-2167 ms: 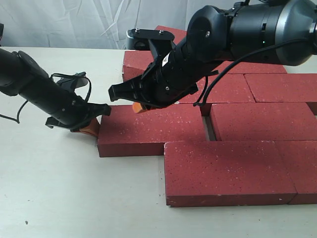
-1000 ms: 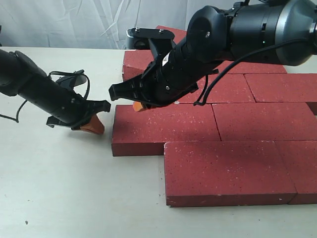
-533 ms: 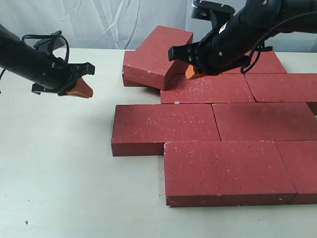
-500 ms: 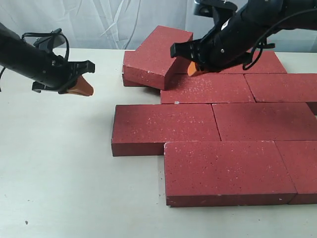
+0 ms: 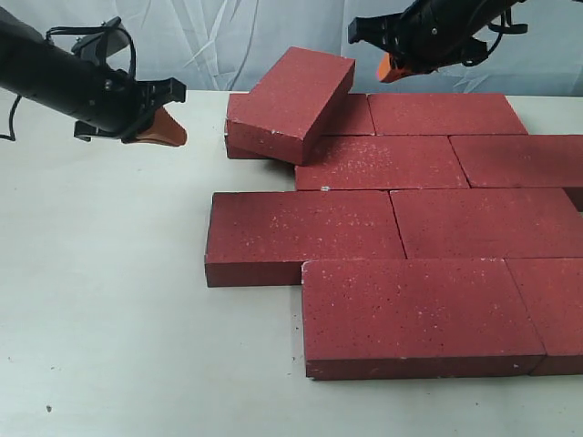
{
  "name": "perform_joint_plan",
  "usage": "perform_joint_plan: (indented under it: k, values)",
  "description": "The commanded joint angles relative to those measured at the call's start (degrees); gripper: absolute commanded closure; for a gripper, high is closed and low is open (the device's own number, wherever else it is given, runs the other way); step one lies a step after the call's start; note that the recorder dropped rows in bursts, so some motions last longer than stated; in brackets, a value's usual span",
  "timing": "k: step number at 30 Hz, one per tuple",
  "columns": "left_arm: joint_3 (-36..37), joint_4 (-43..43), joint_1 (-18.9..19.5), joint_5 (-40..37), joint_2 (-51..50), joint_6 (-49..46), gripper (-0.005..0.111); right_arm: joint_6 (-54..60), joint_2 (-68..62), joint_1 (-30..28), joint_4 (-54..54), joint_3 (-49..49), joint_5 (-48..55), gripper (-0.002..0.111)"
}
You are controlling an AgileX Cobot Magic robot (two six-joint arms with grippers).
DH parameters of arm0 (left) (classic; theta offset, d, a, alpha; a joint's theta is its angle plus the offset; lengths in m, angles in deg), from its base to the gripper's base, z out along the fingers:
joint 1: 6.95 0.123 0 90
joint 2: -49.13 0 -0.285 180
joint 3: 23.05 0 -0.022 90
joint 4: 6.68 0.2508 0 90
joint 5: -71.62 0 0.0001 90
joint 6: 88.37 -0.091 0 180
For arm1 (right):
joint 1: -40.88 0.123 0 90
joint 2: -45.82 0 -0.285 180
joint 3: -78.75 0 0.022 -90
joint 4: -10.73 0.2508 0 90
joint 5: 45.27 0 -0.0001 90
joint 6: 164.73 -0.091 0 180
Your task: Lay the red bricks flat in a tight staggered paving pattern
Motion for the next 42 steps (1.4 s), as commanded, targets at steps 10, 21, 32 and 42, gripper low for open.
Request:
perform_joint_plan:
  k: [10, 21, 32, 42]
  values:
    - [-0.3, -3.4, -7.4, 7.7, 0.6, 3.3, 0.107, 5.2, -15.9, -7.5, 10.9, -22.6, 5.3, 0.109]
    - [-0.3, -8.0, -11.4, 17.9, 0.3, 5.8, 0.107, 8.1, -32.2, -8.4, 20.1, -43.4, 4.5, 0.109]
    - [-2.2, -14.7, -12.1, 16.7, -6.9, 5.8, 0.107, 8.3, -39.7, -8.4, 23.7, -48.8, -9.1, 0.109]
    - [-6.1, -14.4, -12.1, 19.0, -10.5, 5.8, 0.107, 8.8, -43.3, -8.4, 28.7, -48.8, -18.3, 0.109]
